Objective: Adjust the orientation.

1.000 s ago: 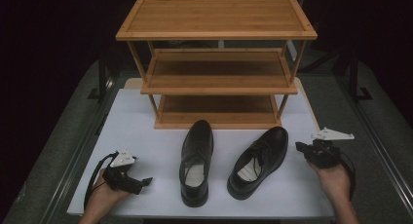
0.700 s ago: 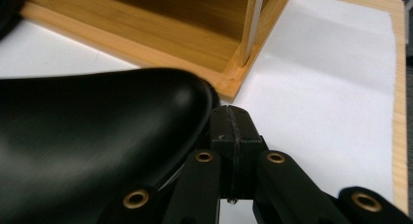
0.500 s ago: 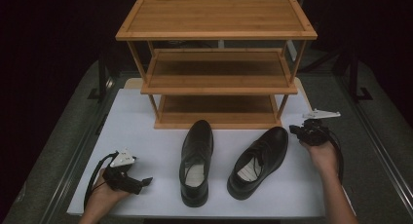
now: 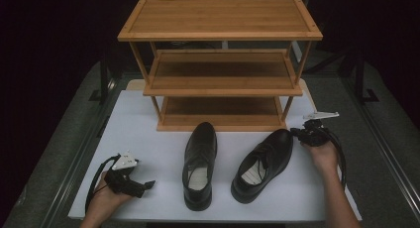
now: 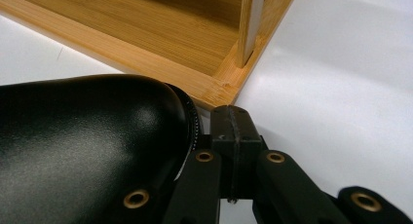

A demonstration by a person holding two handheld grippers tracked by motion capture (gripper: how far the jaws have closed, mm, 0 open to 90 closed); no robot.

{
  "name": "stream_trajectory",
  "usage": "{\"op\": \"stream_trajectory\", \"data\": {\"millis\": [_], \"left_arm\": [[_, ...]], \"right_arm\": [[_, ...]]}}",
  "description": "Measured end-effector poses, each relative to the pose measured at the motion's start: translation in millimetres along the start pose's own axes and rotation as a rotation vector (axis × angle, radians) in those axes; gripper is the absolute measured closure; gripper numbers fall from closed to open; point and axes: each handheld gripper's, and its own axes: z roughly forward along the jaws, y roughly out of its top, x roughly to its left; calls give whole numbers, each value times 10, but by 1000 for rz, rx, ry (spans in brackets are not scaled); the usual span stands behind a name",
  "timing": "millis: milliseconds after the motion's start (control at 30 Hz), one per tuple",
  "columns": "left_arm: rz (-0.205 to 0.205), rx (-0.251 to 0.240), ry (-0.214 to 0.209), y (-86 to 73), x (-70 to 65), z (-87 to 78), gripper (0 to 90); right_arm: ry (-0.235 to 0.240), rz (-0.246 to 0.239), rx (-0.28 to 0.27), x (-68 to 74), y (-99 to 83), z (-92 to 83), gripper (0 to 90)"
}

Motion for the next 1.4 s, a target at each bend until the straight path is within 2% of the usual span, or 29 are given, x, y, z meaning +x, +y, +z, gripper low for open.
{"op": "stream_trajectory", "data": {"millis": [167,500,700,967,1167,1400], "left_arm": [[-1,0,0,0,0,0,0],[0,2,-1,0,1,-2,0],[0,2,-1,0,1,-2,0],[1,2,-1,0,1,-2,0],[1,3,-1,0,1,-2,0],[1,3,-1,0,1,-2,0]], "right_arm": [[14,4,1,39,-3,5,899],[52,-49,19,330,31,48,899],[62,-34,9,313,18,35,898],[50,-11,7,291,-45,-160,889],[22,2,4,305,-204,-383,894],[70,24,-17,372,-397,-638,897]]}}
